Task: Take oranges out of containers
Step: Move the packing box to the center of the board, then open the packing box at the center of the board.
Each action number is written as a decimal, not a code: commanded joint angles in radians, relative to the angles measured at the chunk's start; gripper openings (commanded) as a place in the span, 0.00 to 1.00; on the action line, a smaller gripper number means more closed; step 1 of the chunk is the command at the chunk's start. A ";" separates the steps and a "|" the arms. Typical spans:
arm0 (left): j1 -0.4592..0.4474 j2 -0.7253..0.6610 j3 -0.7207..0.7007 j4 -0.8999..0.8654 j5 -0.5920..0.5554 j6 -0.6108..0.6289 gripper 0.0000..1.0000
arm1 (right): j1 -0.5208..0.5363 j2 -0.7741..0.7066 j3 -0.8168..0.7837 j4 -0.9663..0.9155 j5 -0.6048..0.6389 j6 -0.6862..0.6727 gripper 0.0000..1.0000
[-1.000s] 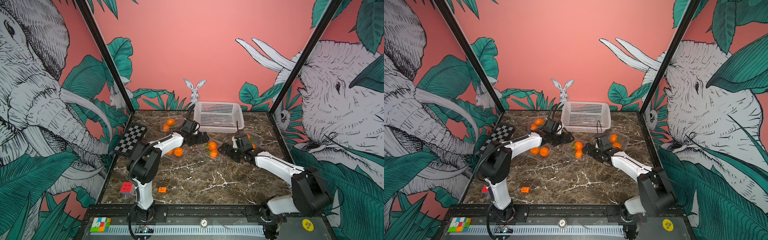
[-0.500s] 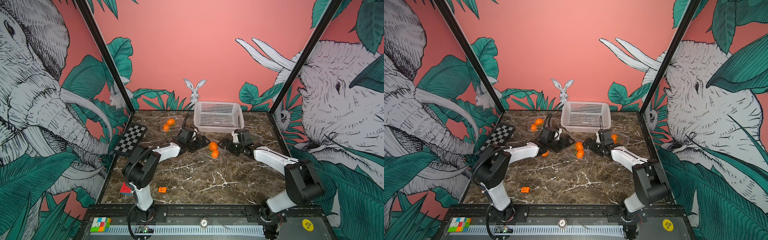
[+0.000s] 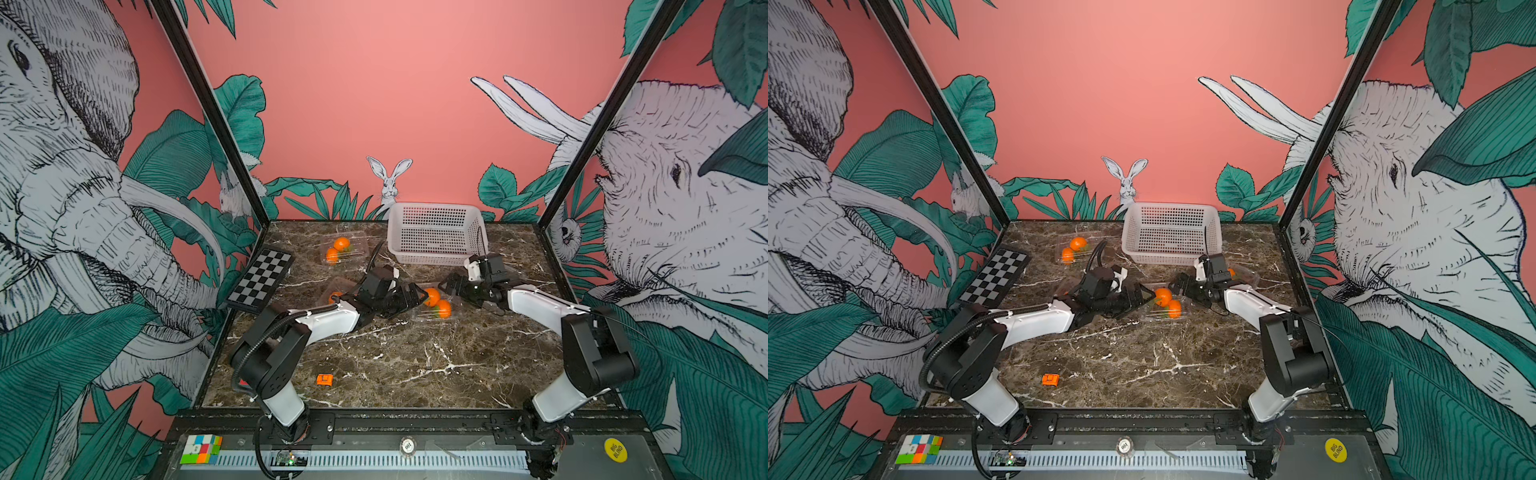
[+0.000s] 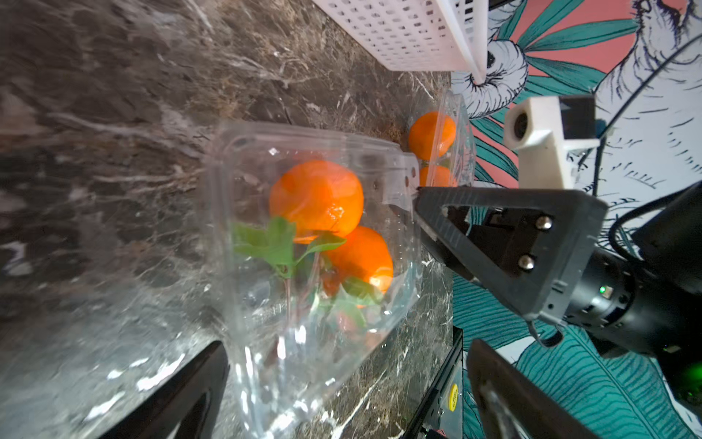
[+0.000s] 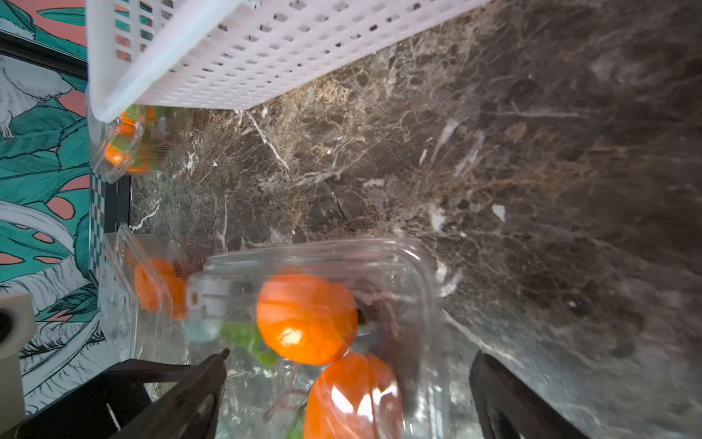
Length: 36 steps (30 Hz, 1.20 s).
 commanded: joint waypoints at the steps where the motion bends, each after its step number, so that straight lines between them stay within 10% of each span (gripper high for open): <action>1: 0.002 -0.062 0.020 -0.159 -0.080 0.094 0.99 | -0.024 -0.113 -0.057 -0.013 -0.016 -0.058 0.99; 36: 0.036 0.392 0.426 -0.072 0.019 0.082 0.99 | -0.100 -0.142 -0.324 0.553 -0.281 0.147 0.99</action>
